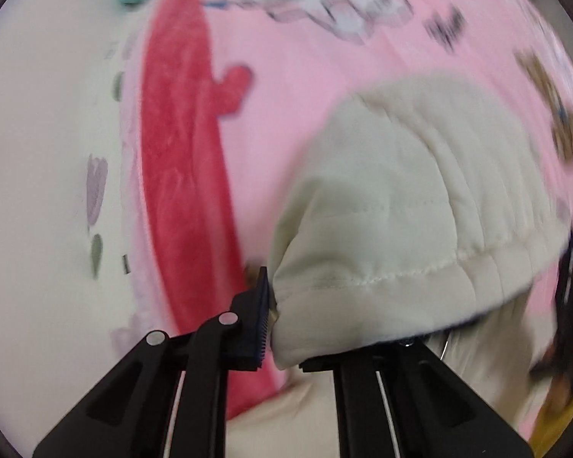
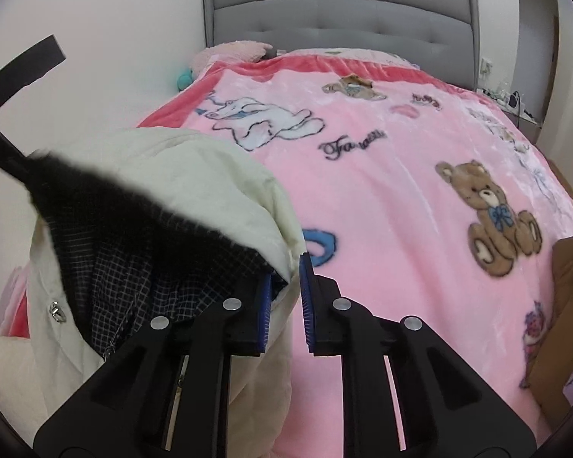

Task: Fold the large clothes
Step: 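Lift the hood with both grippers, fold it onto the jacket body, release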

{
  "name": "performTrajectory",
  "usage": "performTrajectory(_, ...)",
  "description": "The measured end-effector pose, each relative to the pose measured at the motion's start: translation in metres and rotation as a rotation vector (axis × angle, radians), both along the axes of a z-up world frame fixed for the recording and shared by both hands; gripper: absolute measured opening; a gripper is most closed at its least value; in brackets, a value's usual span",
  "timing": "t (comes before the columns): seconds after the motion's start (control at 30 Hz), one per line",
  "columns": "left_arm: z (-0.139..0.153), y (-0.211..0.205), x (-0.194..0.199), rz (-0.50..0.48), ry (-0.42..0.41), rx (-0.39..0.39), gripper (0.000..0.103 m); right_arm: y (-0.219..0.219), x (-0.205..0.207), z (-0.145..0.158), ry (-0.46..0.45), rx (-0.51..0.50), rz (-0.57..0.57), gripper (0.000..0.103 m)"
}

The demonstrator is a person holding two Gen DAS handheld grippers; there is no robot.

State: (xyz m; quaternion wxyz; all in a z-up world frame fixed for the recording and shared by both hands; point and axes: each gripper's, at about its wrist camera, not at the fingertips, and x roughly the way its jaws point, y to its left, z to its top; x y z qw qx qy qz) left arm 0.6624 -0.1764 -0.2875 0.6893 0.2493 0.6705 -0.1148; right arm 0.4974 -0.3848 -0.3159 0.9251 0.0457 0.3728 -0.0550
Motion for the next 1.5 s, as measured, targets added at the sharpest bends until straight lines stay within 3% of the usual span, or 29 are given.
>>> performTrajectory(0.13,-0.01,0.02,-0.026,-0.102,0.096,0.047,0.014,0.009,0.001,0.004,0.002,-0.066,0.032,0.013)
performTrajectory(0.23,-0.034,0.034,-0.036,-0.029,0.094,0.062,0.014,0.023,0.0,0.009,-0.002,-0.068,0.043,0.008)
performTrajectory(0.33,-0.039,0.038,-0.052,0.025,-0.064,-0.05,0.028,0.025,0.0,0.013,-0.008,-0.056,0.038,0.008)
performTrajectory(0.43,-0.043,0.044,-0.067,0.133,-0.163,-0.173,0.053,0.026,0.0,0.013,-0.005,-0.047,0.041,0.008)
performTrajectory(0.5,-0.051,0.05,-0.073,0.275,-0.158,-0.268,0.076,0.027,0.0,0.013,-0.002,-0.052,0.046,0.008)
performTrajectory(0.53,-0.057,0.052,-0.074,0.338,-0.121,-0.32,0.078,0.027,0.001,0.012,0.002,-0.052,0.046,0.008)
performTrajectory(0.63,-0.074,0.051,-0.077,0.472,-0.053,-0.395,0.078,0.027,0.002,0.006,0.02,-0.048,0.042,0.008)
performTrajectory(0.87,-0.074,0.031,-0.075,0.548,-0.21,-0.328,0.078,0.023,0.005,-0.011,0.058,-0.033,0.017,0.008)
performTrajectory(0.93,-0.073,0.021,-0.069,0.527,-0.256,-0.262,0.068,0.022,0.006,-0.016,0.068,-0.017,0.006,0.008)
performTrajectory(0.97,-0.075,0.017,-0.067,0.501,-0.259,-0.229,0.044,0.021,0.006,-0.019,0.073,-0.009,-0.005,0.008)
performTrajectory(1.0,-0.077,0.007,-0.067,0.464,-0.254,-0.175,0.027,0.021,0.007,-0.021,0.077,-0.005,-0.016,0.008)
performTrajectory(1.07,-0.075,-0.002,-0.07,0.419,-0.263,-0.137,0.019,0.02,0.008,-0.023,0.086,0.009,-0.038,0.004)
performTrajectory(1.17,-0.058,-0.013,-0.083,0.277,-0.311,-0.096,0.016,0.012,0.01,-0.022,0.123,0.036,-0.065,0.002)
performTrajectory(1.23,-0.043,-0.008,-0.087,0.235,-0.324,-0.134,0.015,0.005,0.011,-0.019,0.155,0.025,-0.074,0.001)
performTrajectory(1.3,-0.035,0.008,-0.081,0.27,-0.311,-0.194,0.015,-0.009,0.004,-0.011,0.14,-0.109,-0.144,0.0)
performTrajectory(1.33,-0.038,0.02,-0.076,0.303,-0.286,-0.235,0.015,-0.023,0.001,-0.009,0.136,-0.127,-0.187,0.0)
performTrajectory(1.37,-0.05,0.038,-0.074,0.349,-0.24,-0.29,0.016,-0.036,-0.001,-0.011,0.146,-0.074,-0.216,0.0)
performTrajectory(1.43,-0.075,0.056,-0.069,0.427,-0.133,-0.38,0.018,-0.069,-0.005,-0.021,0.153,0.206,-0.234,0.0)
performTrajectory(1.47,-0.077,0.057,-0.07,0.431,-0.137,-0.403,0.021,-0.078,-0.007,-0.026,0.143,0.314,-0.236,0.001)
performTrajectory(1.5,-0.077,0.057,-0.071,0.412,-0.155,-0.431,0.021,-0.078,-0.007,-0.029,0.138,0.334,-0.218,0.001)
